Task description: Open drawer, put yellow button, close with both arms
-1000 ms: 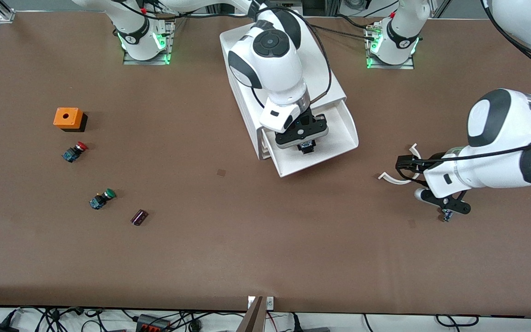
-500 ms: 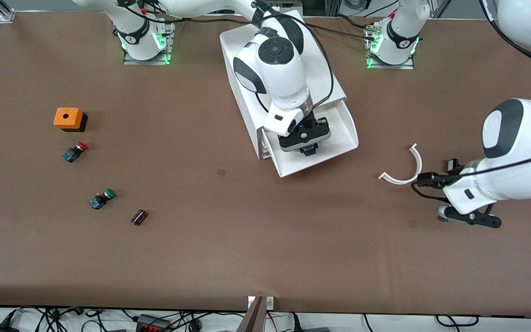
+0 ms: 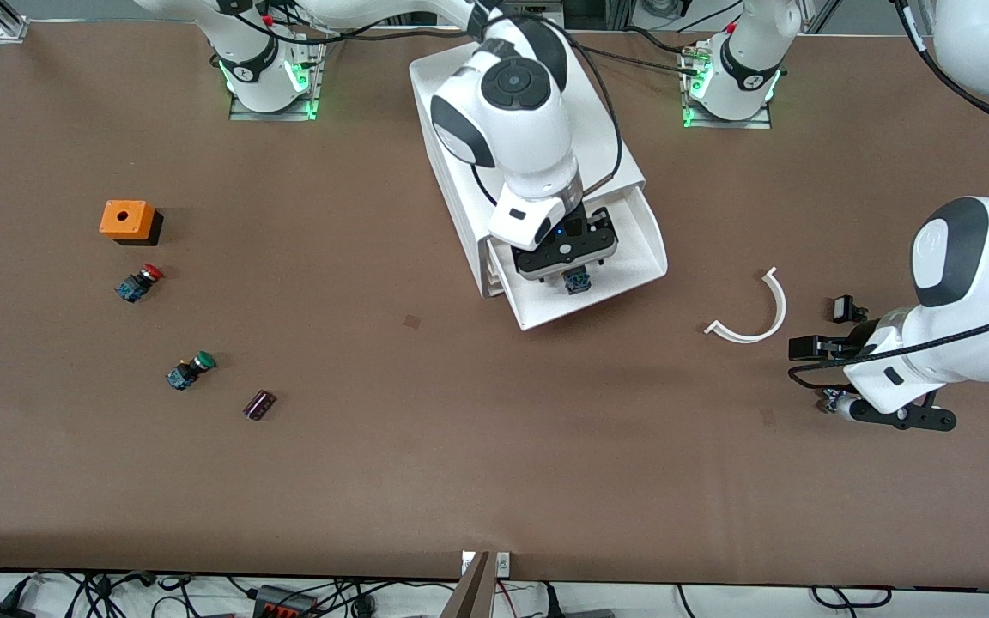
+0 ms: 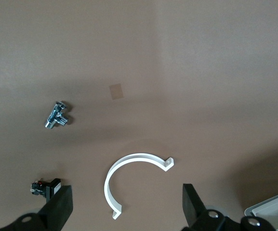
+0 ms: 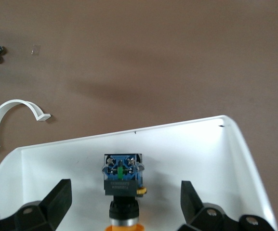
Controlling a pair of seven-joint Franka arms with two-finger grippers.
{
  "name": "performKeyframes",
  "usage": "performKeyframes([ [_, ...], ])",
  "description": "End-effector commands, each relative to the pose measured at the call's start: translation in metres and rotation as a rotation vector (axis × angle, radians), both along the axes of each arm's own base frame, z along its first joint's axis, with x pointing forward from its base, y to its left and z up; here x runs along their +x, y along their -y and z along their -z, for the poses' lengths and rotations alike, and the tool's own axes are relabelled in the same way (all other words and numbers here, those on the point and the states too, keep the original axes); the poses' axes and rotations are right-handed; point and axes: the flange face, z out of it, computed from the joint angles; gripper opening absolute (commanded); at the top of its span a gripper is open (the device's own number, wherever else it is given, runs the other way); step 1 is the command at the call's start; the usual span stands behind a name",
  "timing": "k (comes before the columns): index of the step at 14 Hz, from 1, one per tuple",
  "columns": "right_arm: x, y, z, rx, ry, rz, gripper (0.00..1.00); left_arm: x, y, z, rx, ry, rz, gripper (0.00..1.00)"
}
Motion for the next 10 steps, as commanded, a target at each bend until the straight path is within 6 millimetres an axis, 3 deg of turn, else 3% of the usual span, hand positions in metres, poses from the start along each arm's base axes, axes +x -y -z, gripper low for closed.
performKeyframes([
  [1, 0.017, 0.026, -0.048, -0.006, 0.010, 0.048, 1.00, 0.003, 0.008, -0.010, -0.011, 0.015, -0.027, 1.00],
  [4, 0.044, 0.075, -0.076, -0.030, -0.019, 0.111, 1.00, 0.002, 0.018, -0.012, -0.068, 0.000, -0.152, 1.00],
  [6, 0.064, 0.114, -0.087, -0.068, -0.048, 0.142, 1.00, 0.001, 0.039, -0.015, -0.052, -0.003, -0.234, 1.00],
  [8, 0.084, 0.146, -0.080, -0.110, -0.075, 0.124, 1.00, -0.004, 0.080, -0.016, -0.036, -0.009, -0.291, 1.00],
  [10, 0.113, 0.190, -0.076, -0.121, -0.096, 0.128, 1.00, -0.011, 0.137, -0.016, -0.025, 0.018, -0.329, 1.00],
])
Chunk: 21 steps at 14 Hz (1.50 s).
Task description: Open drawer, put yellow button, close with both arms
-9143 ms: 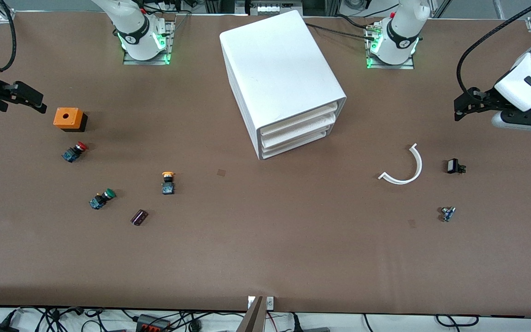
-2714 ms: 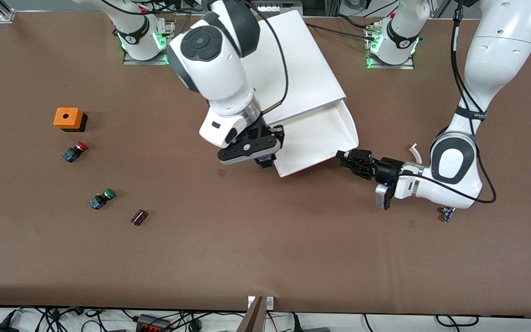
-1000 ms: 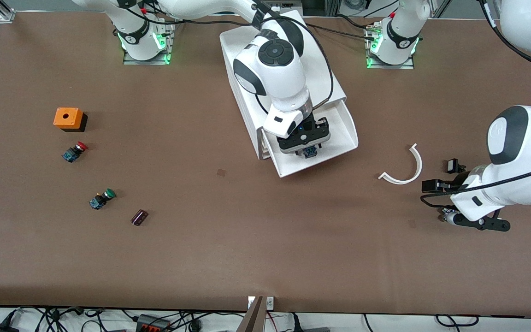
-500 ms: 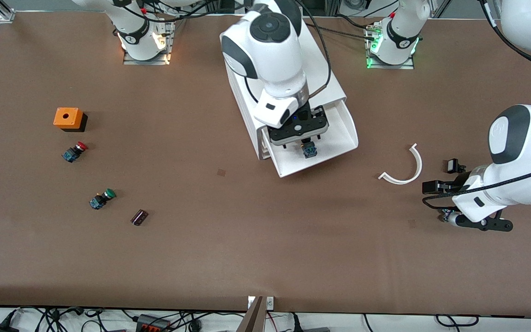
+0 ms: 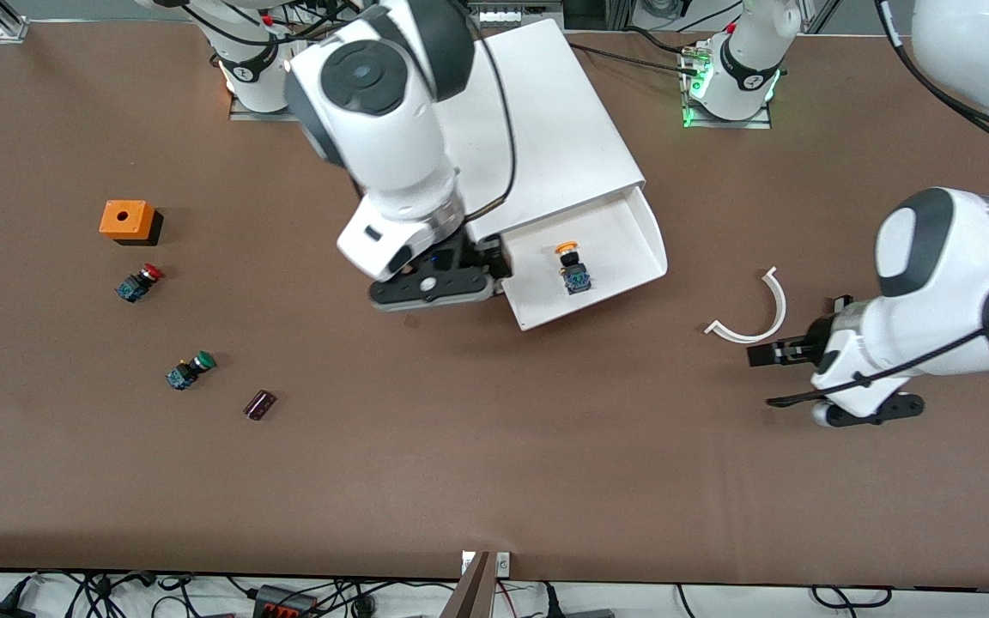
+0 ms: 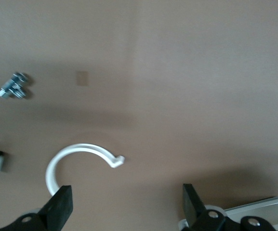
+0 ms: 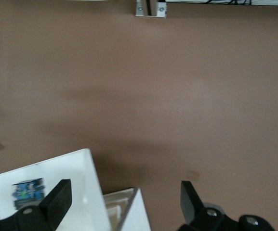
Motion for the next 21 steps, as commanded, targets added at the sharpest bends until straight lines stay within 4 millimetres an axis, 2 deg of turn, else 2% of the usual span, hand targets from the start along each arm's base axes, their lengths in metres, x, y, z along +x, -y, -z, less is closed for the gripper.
performKeyframes([
  [1, 0.025, 0.049, 0.005, -0.028, -0.050, -0.006, 1.00, -0.007, 0.074, -0.007, 0.018, 0.054, -0.069, 1.00],
  [2, 0.034, 0.072, 0.017, -0.056, -0.095, 0.004, 1.00, -0.011, 0.097, -0.007, 0.016, 0.066, -0.083, 1.00],
  [3, 0.042, 0.096, 0.028, -0.092, -0.139, 0.012, 1.00, -0.015, 0.111, -0.005, 0.017, 0.072, -0.099, 1.00],
  [4, 0.050, 0.129, 0.049, -0.129, -0.216, 0.022, 1.00, -0.016, 0.120, -0.002, 0.017, 0.074, -0.101, 1.00],
  [7, 0.077, 0.215, 0.078, -0.146, -0.300, 0.034, 1.00, -0.026, 0.133, 0.033, 0.019, 0.059, -0.089, 1.00],
  [9, 0.082, 0.255, 0.071, -0.137, -0.326, 0.054, 1.00, -0.034, 0.149, 0.047, 0.017, 0.067, -0.086, 1.00],
  [13, 0.086, 0.325, 0.029, -0.104, -0.294, 0.143, 1.00, -0.052, 0.178, 0.062, 0.036, 0.047, -0.154, 1.00],
  [14, 0.084, 0.343, 0.011, -0.096, -0.270, 0.167, 1.00, -0.056, 0.183, 0.065, 0.039, 0.043, -0.163, 1.00],
  [15, 0.079, 0.351, -0.006, -0.091, -0.248, 0.180, 1.00, -0.062, 0.189, 0.069, 0.048, 0.029, -0.165, 1.00],
  [16, 0.076, 0.367, -0.007, -0.088, -0.252, 0.203, 1.00, -0.070, 0.192, 0.072, 0.055, 0.018, -0.160, 1.00],
  [17, 0.071, 0.390, -0.012, -0.079, -0.256, 0.239, 1.00, -0.080, 0.202, 0.076, 0.055, 0.004, -0.142, 1.00],
  [18, 0.066, 0.417, -0.026, -0.057, -0.240, 0.271, 1.00, -0.089, 0.213, 0.074, 0.045, -0.006, -0.125, 1.00],
  [20, 0.056, 0.451, -0.046, -0.026, -0.219, 0.267, 1.00, -0.096, 0.216, 0.072, 0.044, -0.013, -0.126, 1.00],
  [21, 0.047, 0.466, -0.054, -0.018, -0.214, 0.263, 1.00, -0.106, 0.225, 0.078, 0.042, -0.033, -0.110, 1.00],
])
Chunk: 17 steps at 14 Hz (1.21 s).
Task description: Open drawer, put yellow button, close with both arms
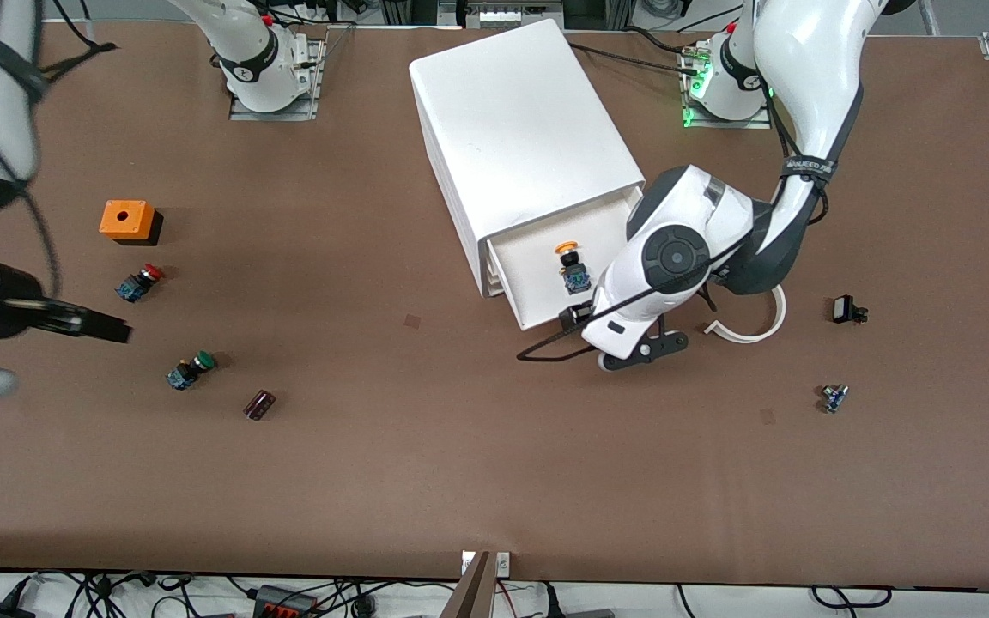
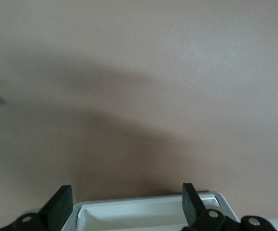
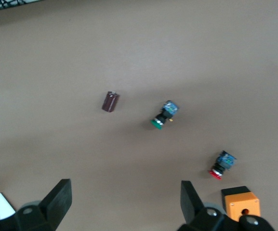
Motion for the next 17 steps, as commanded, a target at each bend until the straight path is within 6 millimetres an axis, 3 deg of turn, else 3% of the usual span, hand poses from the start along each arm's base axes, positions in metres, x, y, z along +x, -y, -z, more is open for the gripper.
performKeyframes([
  [1, -0.031, 0.029, -0.021, 0.042, 0.006, -0.025, 1.00, -0.029, 0.010, -0.006, 0.003, -0.017, 0.013, 1.00],
  [3, -0.046, 0.033, -0.042, 0.036, 0.021, -0.059, 1.00, -0.042, 0.011, -0.006, 0.014, -0.026, 0.022, 1.00],
  [4, -0.049, 0.031, -0.045, 0.032, 0.026, -0.073, 1.00, -0.050, 0.020, -0.006, 0.000, -0.042, 0.025, 1.00],
  [6, -0.061, 0.039, -0.041, 0.002, 0.013, -0.107, 1.00, -0.061, 0.030, -0.002, -0.016, -0.074, 0.008, 1.00],
  [8, -0.069, 0.035, -0.044, -0.012, 0.034, -0.120, 1.00, -0.071, 0.038, -0.002, -0.017, -0.084, 0.010, 1.00],
  [13, -0.069, 0.022, -0.029, -0.041, 0.016, -0.146, 1.00, -0.087, 0.049, -0.003, -0.003, -0.107, 0.014, 1.00],
  [17, -0.071, 0.023, -0.034, -0.041, 0.022, -0.144, 1.00, -0.095, 0.056, -0.004, -0.003, -0.115, 0.009, 1.00],
])
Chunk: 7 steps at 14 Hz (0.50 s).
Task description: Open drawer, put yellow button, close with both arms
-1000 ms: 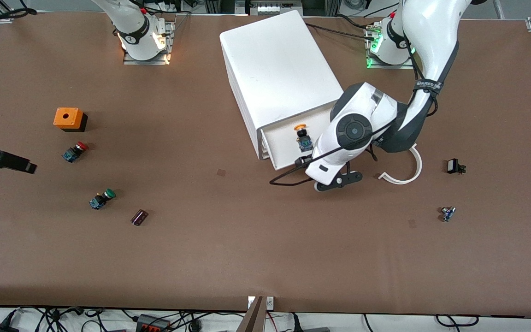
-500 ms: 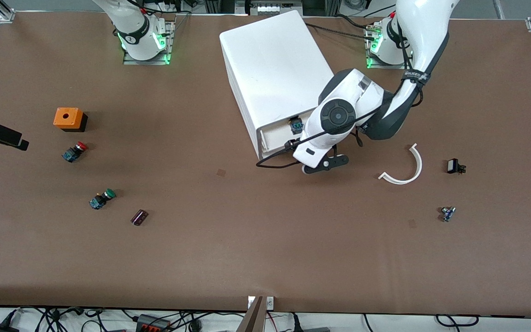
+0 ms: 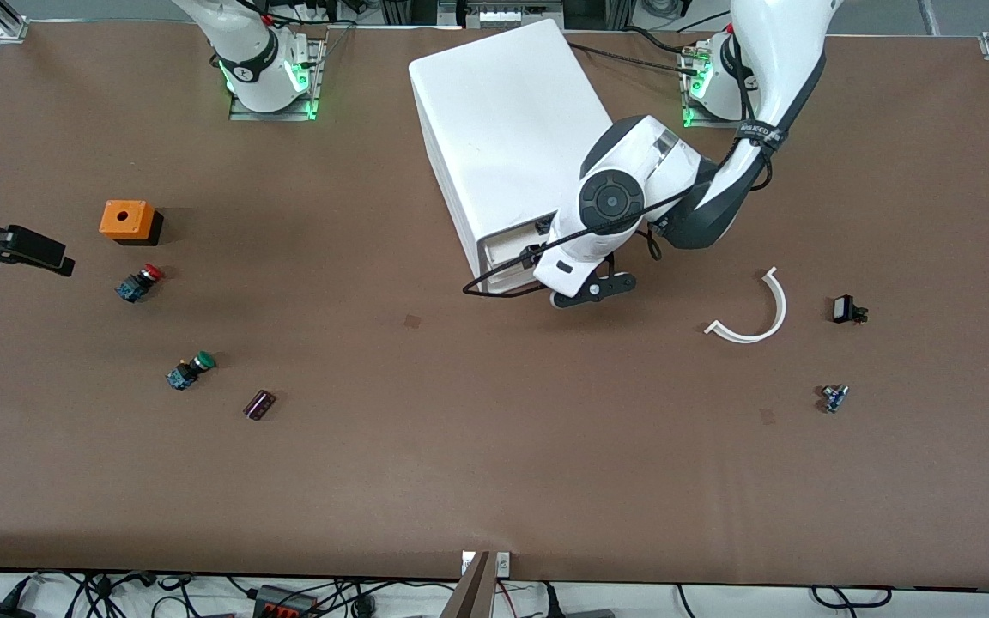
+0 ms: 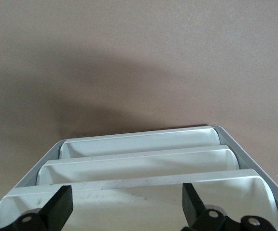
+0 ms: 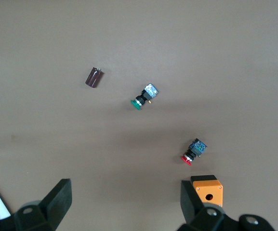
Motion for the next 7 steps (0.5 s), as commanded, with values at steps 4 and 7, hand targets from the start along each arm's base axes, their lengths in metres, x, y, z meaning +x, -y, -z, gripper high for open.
performKeyframes([
  [4, -0.0086, 0.0048, -0.0087, -0.003, 0.025, -0.008, 1.00, -0.0208, 0.0088, -0.0114, 0.000, -0.018, -0.023, 1.00],
  [7, -0.0089, 0.0072, -0.0085, -0.002, 0.023, -0.004, 1.00, -0.0206, 0.0076, -0.0116, 0.000, -0.021, -0.010, 1.00],
])
